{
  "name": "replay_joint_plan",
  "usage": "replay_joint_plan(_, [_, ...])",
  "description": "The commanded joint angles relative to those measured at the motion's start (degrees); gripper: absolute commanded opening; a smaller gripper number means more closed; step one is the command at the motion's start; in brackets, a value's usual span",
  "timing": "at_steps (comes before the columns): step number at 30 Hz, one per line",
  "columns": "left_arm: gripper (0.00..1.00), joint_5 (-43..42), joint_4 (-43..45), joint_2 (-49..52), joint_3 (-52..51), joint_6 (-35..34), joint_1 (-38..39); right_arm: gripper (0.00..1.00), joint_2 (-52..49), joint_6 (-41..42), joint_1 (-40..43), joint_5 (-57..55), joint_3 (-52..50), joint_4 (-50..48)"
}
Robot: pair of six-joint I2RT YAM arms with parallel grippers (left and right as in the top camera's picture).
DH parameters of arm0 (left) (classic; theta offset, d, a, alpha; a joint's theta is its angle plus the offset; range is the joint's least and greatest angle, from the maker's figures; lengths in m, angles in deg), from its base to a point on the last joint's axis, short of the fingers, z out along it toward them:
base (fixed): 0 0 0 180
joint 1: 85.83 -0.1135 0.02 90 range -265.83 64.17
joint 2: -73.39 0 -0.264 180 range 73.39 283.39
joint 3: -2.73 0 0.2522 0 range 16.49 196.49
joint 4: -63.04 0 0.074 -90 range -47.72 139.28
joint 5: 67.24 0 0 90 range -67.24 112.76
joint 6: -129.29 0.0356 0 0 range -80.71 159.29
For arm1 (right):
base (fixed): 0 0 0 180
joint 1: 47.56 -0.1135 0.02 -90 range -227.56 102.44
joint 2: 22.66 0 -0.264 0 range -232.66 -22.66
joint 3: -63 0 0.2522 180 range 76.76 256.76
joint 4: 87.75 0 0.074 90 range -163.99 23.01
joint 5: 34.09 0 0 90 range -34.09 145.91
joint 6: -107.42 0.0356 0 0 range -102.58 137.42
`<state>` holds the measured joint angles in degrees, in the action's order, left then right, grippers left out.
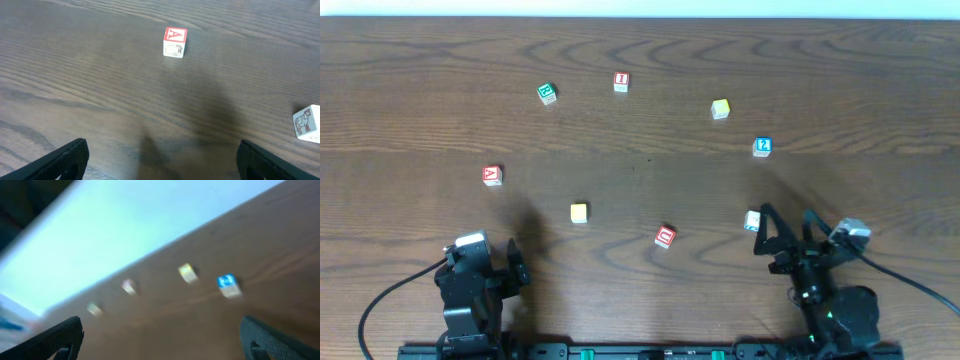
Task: Spell out Ai2
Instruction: 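Reach the right gripper forward to the red 'I' block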
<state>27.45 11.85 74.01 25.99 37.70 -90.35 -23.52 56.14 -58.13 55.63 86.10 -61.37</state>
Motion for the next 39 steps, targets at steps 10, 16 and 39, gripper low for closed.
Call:
replay_joint_plan(10, [0.95,0.3,-0.1,-0.4,-0.5,0.3,-0.3,0.99,-33.5,6.6,0.4,4.4,3.1,-36.5])
replay_joint_plan(16, [0.95,0.3,-0.1,-0.4,-0.5,0.3,-0.3,0.99,-61.8,-2.6,0.4,11.8,20.7,-41.3])
replay_joint_plan(39, [0.95,0.3,-0.1,-0.4,-0.5,0.3,-0.3,0.99,-132.6,-28.1,-8.0,21.3,106.8,-15.4])
